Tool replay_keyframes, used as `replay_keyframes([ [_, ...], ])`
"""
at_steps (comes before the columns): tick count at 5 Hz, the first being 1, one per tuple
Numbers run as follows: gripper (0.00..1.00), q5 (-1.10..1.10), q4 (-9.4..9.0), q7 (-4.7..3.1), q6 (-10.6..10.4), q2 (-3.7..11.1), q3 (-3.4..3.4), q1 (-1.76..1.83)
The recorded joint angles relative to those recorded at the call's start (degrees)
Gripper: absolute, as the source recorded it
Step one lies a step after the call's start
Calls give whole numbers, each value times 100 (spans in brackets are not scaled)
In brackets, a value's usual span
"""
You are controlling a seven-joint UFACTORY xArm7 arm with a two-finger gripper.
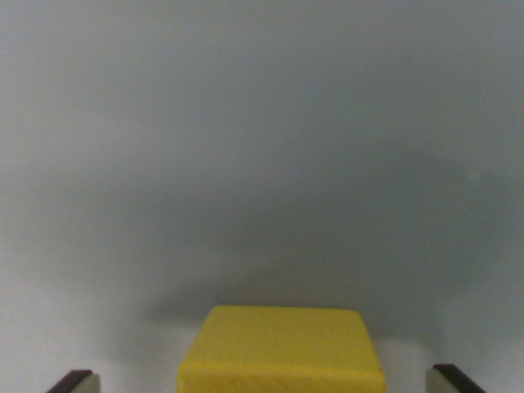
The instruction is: Pick yellow cube
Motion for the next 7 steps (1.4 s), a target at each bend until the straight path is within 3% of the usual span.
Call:
replay_keyframes([
  [3,0,0,-1,0,-1,0,0,0],
  [4,100,0,-1,0,-1,0,0,0],
  [7,100,0,4,0,8,-4,0,0],
])
